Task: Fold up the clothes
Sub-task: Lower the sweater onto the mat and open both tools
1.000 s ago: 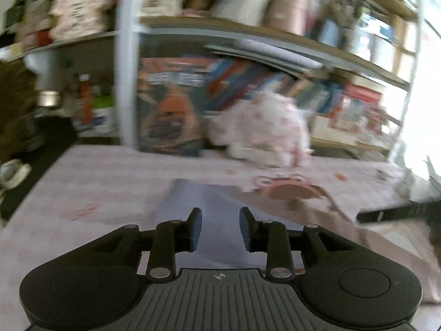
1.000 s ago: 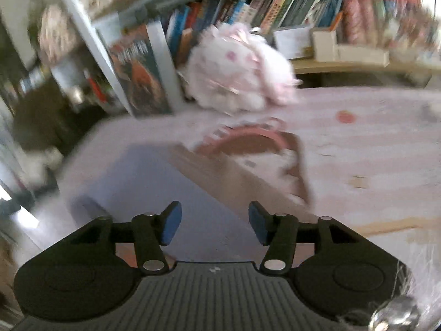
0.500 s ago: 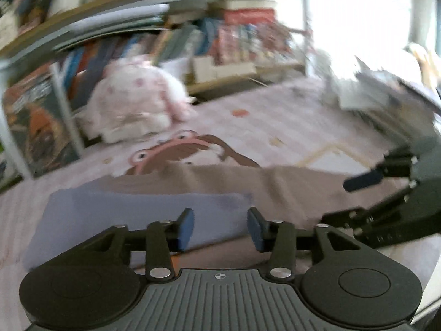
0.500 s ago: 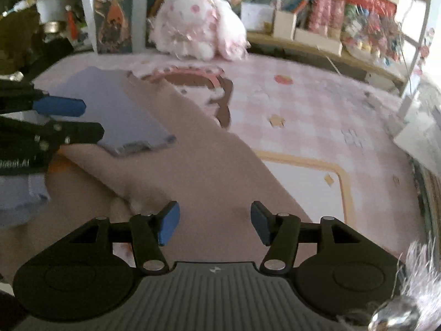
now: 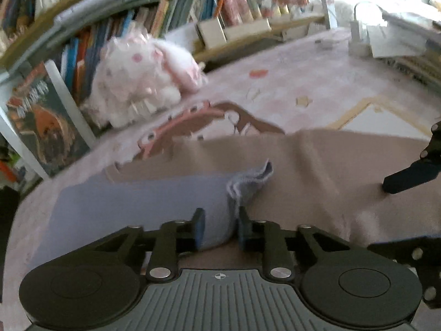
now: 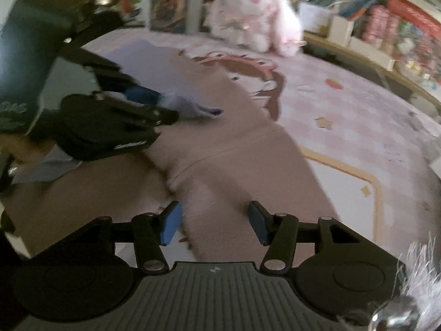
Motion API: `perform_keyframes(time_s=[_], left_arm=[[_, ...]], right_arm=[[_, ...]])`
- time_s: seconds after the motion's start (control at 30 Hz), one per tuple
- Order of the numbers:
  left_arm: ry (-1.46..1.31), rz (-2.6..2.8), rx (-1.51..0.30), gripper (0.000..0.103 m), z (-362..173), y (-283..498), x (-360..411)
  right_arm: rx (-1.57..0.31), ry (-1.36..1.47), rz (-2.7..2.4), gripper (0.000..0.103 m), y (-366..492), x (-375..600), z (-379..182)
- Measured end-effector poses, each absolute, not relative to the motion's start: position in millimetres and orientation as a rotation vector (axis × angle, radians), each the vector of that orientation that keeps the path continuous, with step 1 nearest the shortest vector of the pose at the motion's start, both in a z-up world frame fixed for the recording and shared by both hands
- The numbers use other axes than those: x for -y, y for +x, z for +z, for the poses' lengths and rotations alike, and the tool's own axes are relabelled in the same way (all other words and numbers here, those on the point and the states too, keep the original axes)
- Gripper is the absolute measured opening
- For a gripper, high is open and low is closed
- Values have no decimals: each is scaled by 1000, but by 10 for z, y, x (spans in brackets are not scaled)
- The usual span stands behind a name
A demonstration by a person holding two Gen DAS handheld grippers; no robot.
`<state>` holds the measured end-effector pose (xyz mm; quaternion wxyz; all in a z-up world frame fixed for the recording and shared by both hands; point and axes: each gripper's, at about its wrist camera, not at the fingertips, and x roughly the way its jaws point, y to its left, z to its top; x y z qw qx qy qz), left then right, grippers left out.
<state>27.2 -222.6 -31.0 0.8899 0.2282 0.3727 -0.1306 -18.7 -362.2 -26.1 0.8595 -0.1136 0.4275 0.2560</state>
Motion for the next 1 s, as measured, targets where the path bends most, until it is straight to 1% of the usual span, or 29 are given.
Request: perform_keyframes(time_s=[0.03, 0.1, 0.17, 0.2, 0.37, 0.4, 0.5, 0.63, 0.73, 0.87, 0.93, 0.97, 1.0], left_arm=[[480, -270, -769, 5, -314, 269, 2215], [493, -268, -759, 5, -324, 265, 2195], [394, -173, -704, 4, -139, 303, 2002], [339, -121, -674, 4, -37, 324, 1897], [116, 117, -558, 4, 563, 391, 1081], [83, 160, -545, 4, 646, 380, 912], [27, 276, -517, 4, 828, 346, 440], [67, 383, -515, 4, 869, 339, 35], [104, 439, -514, 4, 854, 373, -200], [73, 486, -494, 4, 850, 412, -543], [48, 497, -480, 4, 861, 429, -718], [40, 498, -472, 4, 867, 444, -803], [35, 498, -467, 4, 867, 457, -881]], right_arm=[[-905, -251, 549, 52, -169, 3605, -289], [-888, -277, 556, 48, -136, 3595, -319], [-877, -281, 545, 32, -59, 3626, -315], [-873, -278, 539, 31, -17, 3645, -313], [-866, -206, 466, 17, 348, 3862, -307], [-861, -211, 434, 16, 421, 3912, -312], [-846, -207, 327, 16, 645, 4101, -344], [-844, -203, 230, 16, 806, 4263, -364], [-854, -197, 208, 17, 820, 4255, -359], [-864, -165, 169, 20, 698, 4183, -332], [-870, -134, 148, 27, 597, 4133, -308], [-873, -118, 137, 37, 546, 4108, -296], [-876, -103, 126, 42, 495, 4083, -285]])
